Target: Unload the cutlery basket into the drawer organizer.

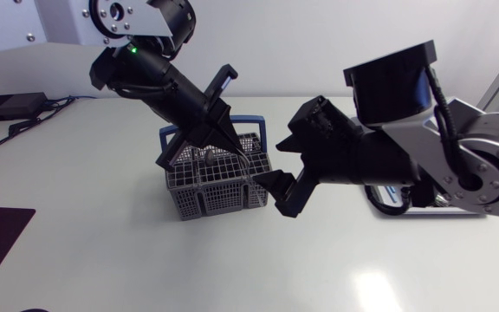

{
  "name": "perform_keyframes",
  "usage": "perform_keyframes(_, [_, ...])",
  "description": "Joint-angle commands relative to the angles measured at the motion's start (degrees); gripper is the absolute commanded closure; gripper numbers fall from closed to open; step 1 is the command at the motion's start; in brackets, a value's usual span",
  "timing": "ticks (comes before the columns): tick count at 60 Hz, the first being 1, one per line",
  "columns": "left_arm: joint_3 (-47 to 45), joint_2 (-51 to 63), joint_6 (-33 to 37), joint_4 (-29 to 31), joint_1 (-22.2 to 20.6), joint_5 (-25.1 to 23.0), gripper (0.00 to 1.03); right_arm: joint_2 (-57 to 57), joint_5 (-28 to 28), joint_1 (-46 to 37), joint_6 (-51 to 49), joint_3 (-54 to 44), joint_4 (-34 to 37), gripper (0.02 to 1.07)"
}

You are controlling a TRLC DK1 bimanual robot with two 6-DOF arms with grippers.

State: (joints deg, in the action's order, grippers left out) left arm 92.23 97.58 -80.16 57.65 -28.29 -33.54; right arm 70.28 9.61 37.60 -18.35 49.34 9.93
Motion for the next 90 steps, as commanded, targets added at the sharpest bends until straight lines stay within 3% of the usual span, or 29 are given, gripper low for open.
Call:
perform_keyframes(1, [2.2, 1.6, -3.1, 0.9, 0.4, -1.4, 0.99, 2.1, -0.4, 0.7, 1.7, -2.2, -1.9, 0.16])
perform_keyframes(13, [3.7, 2.6, -3.5, 0.7, 0.8, -2.8, 0.99, 5.2, 0.1, 0.7, 1.6, -2.2, -4.2, 0.17])
perform_keyframes(26, [4.2, 4.0, -3.8, 0.5, 1.0, -3.3, 0.99, 6.4, 0.8, 0.1, 1.7, -2.6, -5.6, 0.37])
perform_keyframes(37, [4.3, 3.9, -3.8, 0.5, 1.0, -3.5, 0.99, 6.9, 1.2, -0.1, 1.7, -2.8, -6.2, 0.63])
perform_keyframes(56, [3.8, 3.0, -3.8, 0.5, 1.1, -3.7, 0.99, 9.0, 1.9, 0.4, 2.0, -2.4, -6.1, 0.66])
perform_keyframes(75, [3.5, 2.8, -3.8, 0.4, 1.1, -4.2, 0.99, 9.4, 2.1, 0.6, 2.1, -2.1, -6.2, 0.84])
perform_keyframes(79, [3.4, 2.7, -3.8, 0.5, 1.1, -4.3, 0.99, 9.6, 2.5, 0.6, 2.1, -2.0, -6.2, 0.9])
perform_keyframes(82, [3.3, 2.7, -3.8, 0.5, 1.1, -4.4, 0.99, 9.7, 2.7, 0.6, 2.2, -1.8, -6.2, 1.01])
perform_keyframes(86, [3.3, 2.6, -3.9, 0.5, 1.1, -4.6, 0.98, 9.6, 2.9, 0.6, 2.4, -1.7, -6.0, 1.01])
perform_keyframes(90, [3.3, 2.6, -3.9, 0.4, 1.1, -6.5, 0.9, 9.7, 2.9, 0.6, 2.4, -1.7, -5.6, 1.01])
